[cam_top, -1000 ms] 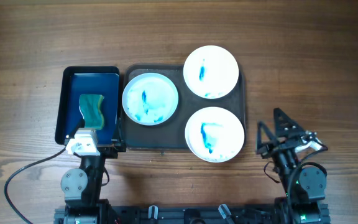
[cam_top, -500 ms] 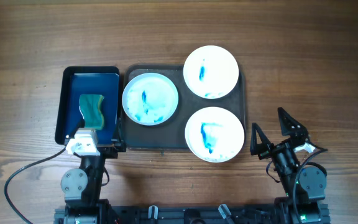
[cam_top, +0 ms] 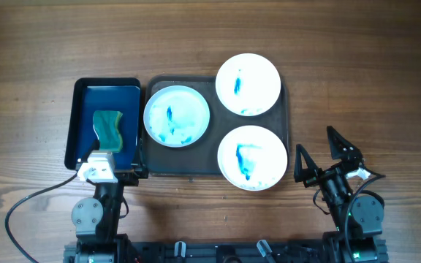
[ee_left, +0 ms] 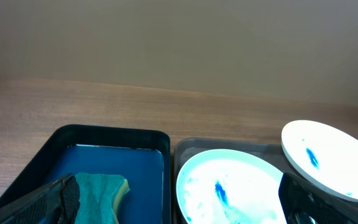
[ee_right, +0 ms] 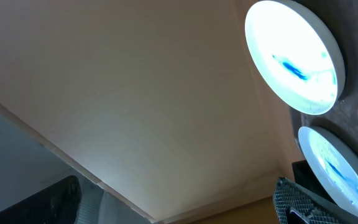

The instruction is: Clean dirty plates on tray and stack at the side

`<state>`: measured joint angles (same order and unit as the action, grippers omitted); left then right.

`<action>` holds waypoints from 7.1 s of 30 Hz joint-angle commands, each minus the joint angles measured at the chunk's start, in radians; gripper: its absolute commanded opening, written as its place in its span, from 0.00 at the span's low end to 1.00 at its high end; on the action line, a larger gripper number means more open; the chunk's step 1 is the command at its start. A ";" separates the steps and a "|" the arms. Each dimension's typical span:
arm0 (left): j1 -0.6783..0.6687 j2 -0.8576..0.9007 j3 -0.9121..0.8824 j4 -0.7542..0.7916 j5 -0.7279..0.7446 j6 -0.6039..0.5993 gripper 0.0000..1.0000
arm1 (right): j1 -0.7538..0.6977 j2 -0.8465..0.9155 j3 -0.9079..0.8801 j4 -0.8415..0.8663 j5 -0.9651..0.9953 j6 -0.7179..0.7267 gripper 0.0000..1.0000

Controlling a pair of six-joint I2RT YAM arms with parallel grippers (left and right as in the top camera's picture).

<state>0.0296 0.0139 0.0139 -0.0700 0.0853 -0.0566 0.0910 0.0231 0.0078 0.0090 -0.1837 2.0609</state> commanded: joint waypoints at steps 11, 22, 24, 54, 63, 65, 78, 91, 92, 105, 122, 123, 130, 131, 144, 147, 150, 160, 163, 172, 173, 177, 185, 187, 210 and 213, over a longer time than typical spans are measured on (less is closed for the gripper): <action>-0.002 -0.005 -0.008 0.003 0.018 0.019 1.00 | 0.004 0.006 -0.003 0.006 -0.017 0.010 1.00; -0.002 -0.005 -0.008 0.003 0.018 0.019 1.00 | 0.004 0.006 -0.003 0.006 -0.017 0.010 1.00; -0.002 -0.005 -0.008 0.003 0.018 0.020 1.00 | 0.004 0.006 -0.003 0.006 -0.017 0.010 1.00; -0.002 -0.005 -0.008 0.006 0.052 -0.003 1.00 | 0.003 0.006 -0.003 -0.006 0.138 0.011 1.00; -0.002 -0.005 -0.008 0.006 0.041 -0.003 1.00 | 0.003 0.006 -0.003 -0.006 0.139 0.011 1.00; -0.002 -0.005 -0.008 0.005 0.041 -0.003 1.00 | 0.003 0.006 -0.003 -0.006 0.139 0.010 1.00; -0.002 -0.005 -0.008 0.006 0.041 -0.003 1.00 | 0.003 0.006 -0.002 0.058 0.285 -0.309 1.00; -0.002 0.168 0.159 -0.103 0.097 -0.003 1.00 | 0.003 0.170 0.228 0.041 0.128 -1.588 1.00; -0.002 0.219 0.203 -0.119 0.097 -0.003 1.00 | 0.003 0.235 0.279 0.020 0.112 -1.648 1.00; -0.002 0.831 0.930 -0.658 0.205 -0.154 1.00 | 0.003 1.036 1.198 -0.741 0.077 -1.745 1.00; 0.001 1.315 1.186 -0.949 0.241 -0.213 0.81 | 0.053 1.430 1.447 -1.044 -0.140 -1.875 0.97; 0.001 1.312 1.190 -0.940 0.202 -0.236 0.84 | 0.074 1.454 1.452 -1.053 -0.140 -1.875 0.96; 0.002 1.308 1.244 -0.981 0.008 -0.240 1.00 | 0.284 1.692 1.572 -1.081 -0.081 -1.817 0.81; 0.002 1.309 1.243 -0.995 -0.032 -0.240 1.00 | 0.323 1.737 1.595 -1.076 -0.061 -1.795 0.78; 0.064 1.392 1.243 -1.043 -0.071 -0.156 0.96 | 0.530 2.073 1.624 -0.890 -0.019 -1.719 0.39; 0.092 1.426 1.243 -1.042 -0.071 -0.156 0.95 | 0.541 2.118 1.624 -0.859 -0.019 -1.717 0.32; 0.116 1.451 1.243 -1.034 -0.071 -0.157 0.95 | 0.542 2.139 1.622 -0.836 0.031 -1.682 0.23; 0.120 1.531 1.243 -1.016 -0.106 -0.123 0.98 | 0.543 2.153 1.620 -0.786 0.084 -1.600 0.20; 0.121 1.554 1.243 -1.005 -0.106 -0.107 0.98 | 0.543 2.174 1.620 -0.787 0.092 -1.556 0.21; 0.121 1.589 1.243 -0.975 -0.106 -0.103 0.98 | 0.543 2.205 1.620 -0.780 0.091 -1.501 0.08; 0.121 1.599 1.243 -0.969 -0.110 -0.103 0.98 | 0.543 2.205 1.620 -0.780 0.091 -1.501 0.04; 0.121 1.639 1.243 -0.955 -0.121 -0.104 0.98 | 0.543 2.205 1.620 -0.779 0.091 -1.501 0.04; 0.121 1.736 1.229 -0.928 -0.121 -0.107 0.75 | 0.543 2.205 1.620 -0.769 0.091 -1.501 0.04; 0.121 1.761 1.207 -0.892 -0.122 -0.107 0.74 | 0.543 2.205 1.620 -0.768 0.091 -1.501 0.04; 0.127 1.894 1.201 -0.835 -0.152 -0.078 0.04 | 0.543 2.205 1.620 -0.756 0.063 -1.501 0.04; 0.128 1.846 1.247 -0.880 -0.130 -0.078 0.04 | 0.543 2.205 1.620 -0.763 0.044 -1.512 0.04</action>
<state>0.1528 1.9186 1.2072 -0.9131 -0.0654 -0.1394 0.6334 2.1960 1.6196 -0.7498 -0.1154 0.5568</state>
